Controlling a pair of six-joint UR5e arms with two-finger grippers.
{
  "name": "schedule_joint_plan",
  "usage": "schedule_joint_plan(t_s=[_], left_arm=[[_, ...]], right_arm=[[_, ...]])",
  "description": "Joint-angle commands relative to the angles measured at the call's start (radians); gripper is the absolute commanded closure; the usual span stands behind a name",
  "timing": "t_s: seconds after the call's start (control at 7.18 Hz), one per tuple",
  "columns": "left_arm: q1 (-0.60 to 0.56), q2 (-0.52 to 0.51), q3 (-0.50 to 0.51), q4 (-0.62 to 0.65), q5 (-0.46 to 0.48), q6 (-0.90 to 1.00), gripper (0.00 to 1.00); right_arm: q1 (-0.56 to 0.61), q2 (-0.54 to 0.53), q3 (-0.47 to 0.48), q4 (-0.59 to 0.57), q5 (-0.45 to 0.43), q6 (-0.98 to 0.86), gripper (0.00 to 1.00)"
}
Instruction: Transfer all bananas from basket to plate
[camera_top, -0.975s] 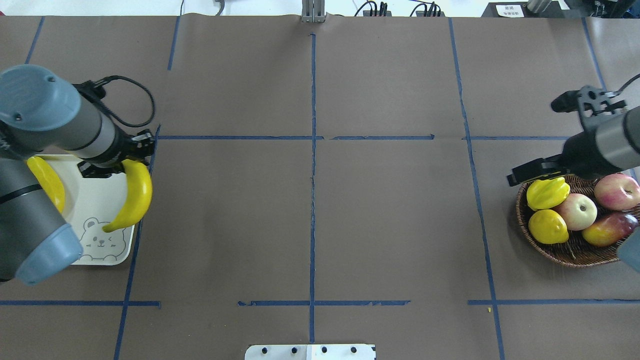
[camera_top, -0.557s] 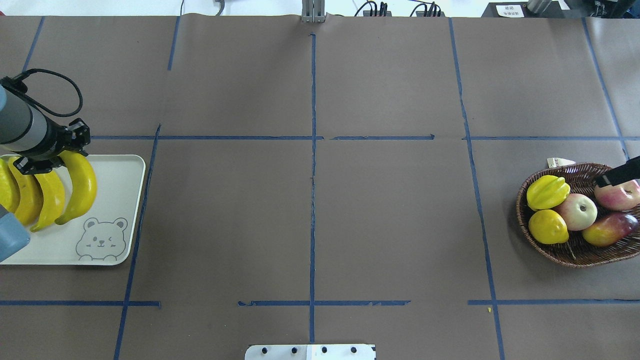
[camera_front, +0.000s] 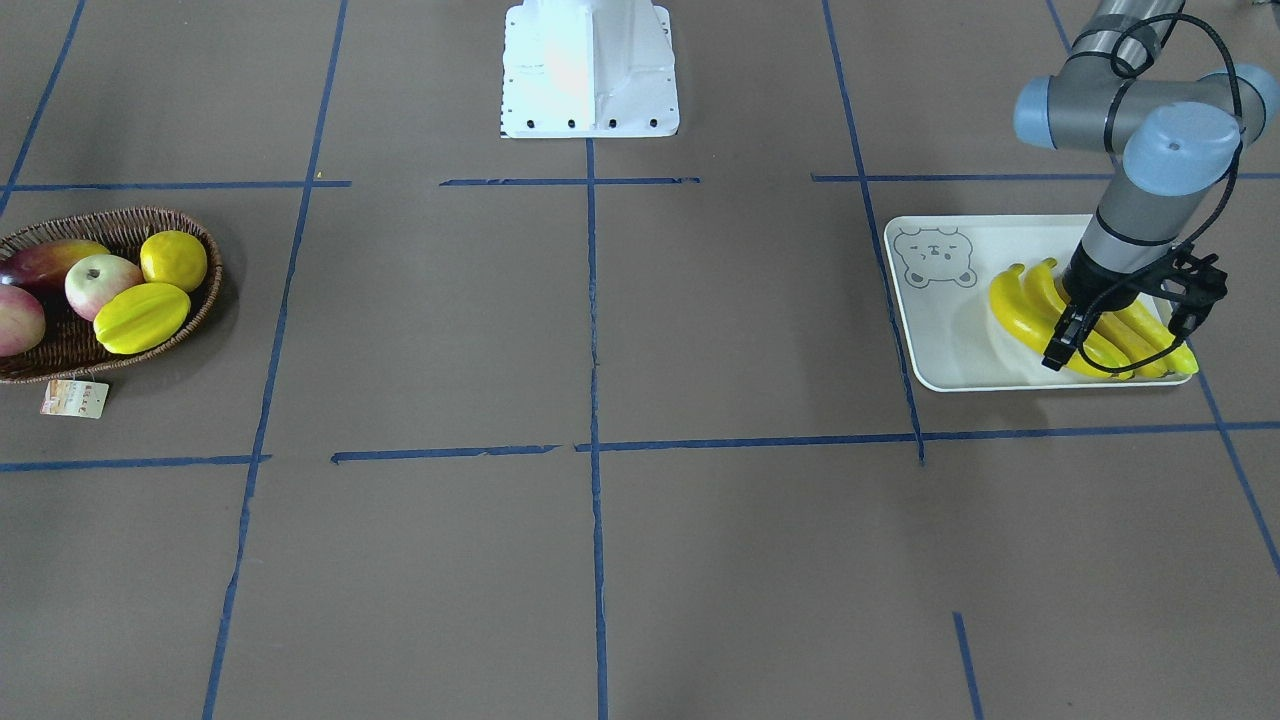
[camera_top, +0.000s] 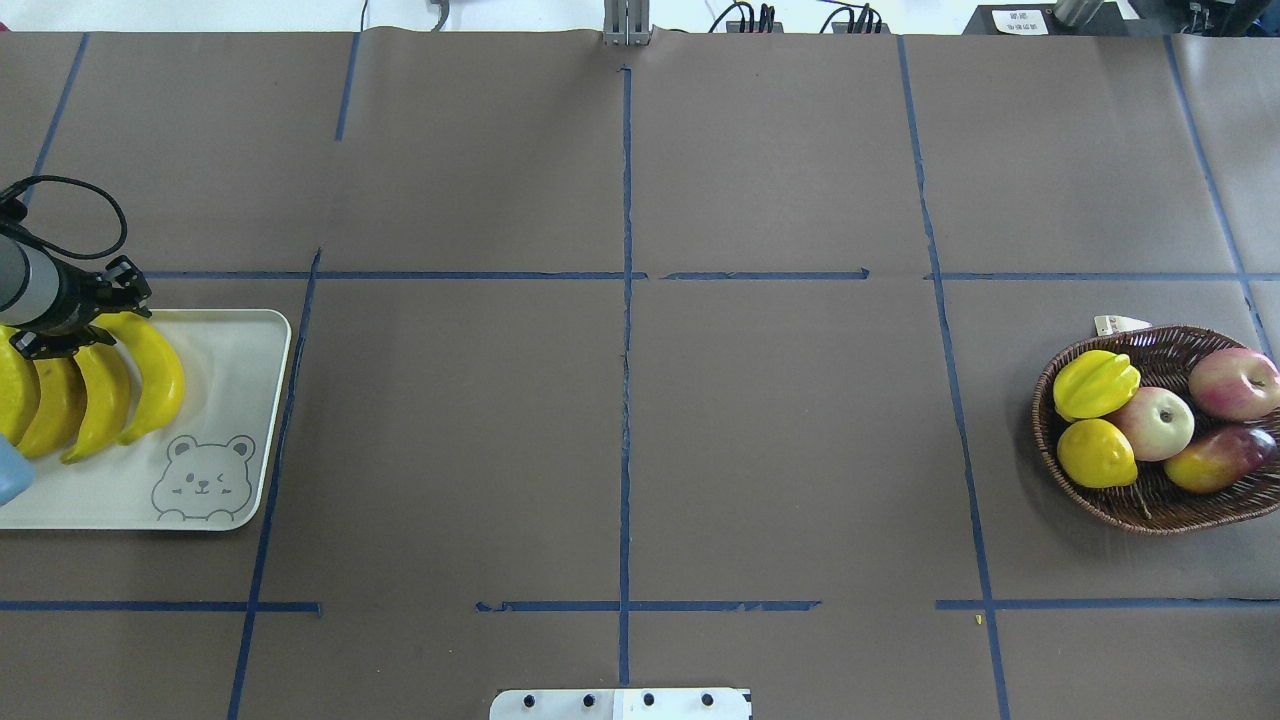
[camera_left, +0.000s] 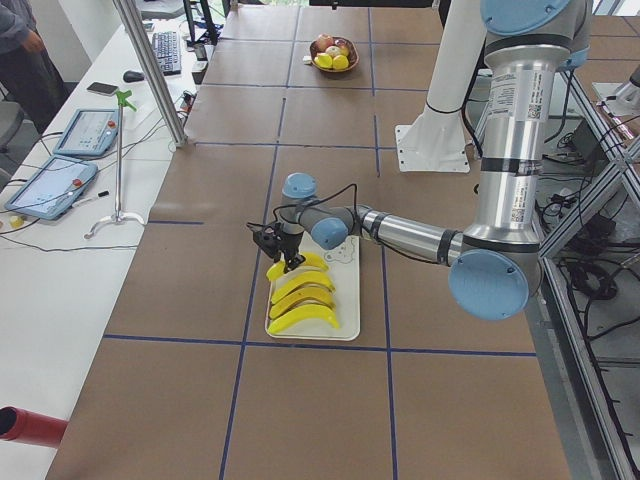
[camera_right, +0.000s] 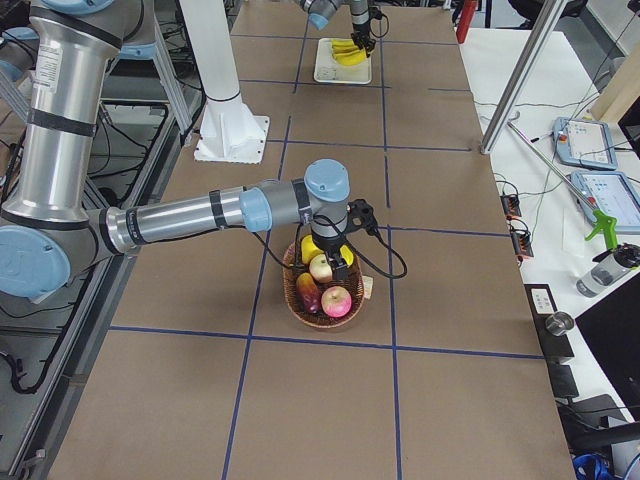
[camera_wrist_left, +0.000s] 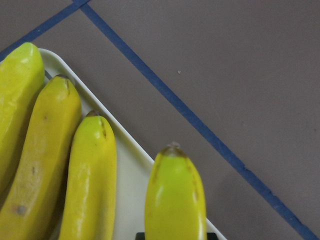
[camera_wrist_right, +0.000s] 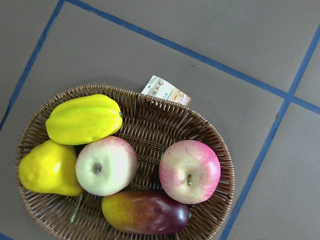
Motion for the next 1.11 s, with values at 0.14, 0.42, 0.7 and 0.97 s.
schedule_joint_plan(t_s=[0.14,0.42,0.7,0.97], left_arm=[[-0.14,0.018,-0.088,0.039,-0.198,0.167,0.0],[-0.153,0.092,-0.235,0.124,-0.222,0.408,0.0],[-0.217,0.156,-0.312,0.235,-0.223,0.768,0.0],[-0.337,0.171,-0.365,0.462,-0.225,1.245,0.0]], right_arm=[[0.037,-0.026,-0.013,-0.014,0.0,-0.051,0.0],[0.072,-0.052,-0.079,-0.001,-0.004,-0.059,0.0],[0.137,-0.053,-0.097,-0.003,0.0,-0.085,0.0],[0.158,-0.055,-0.116,-0.003,0.002,-0.105,0.0]])
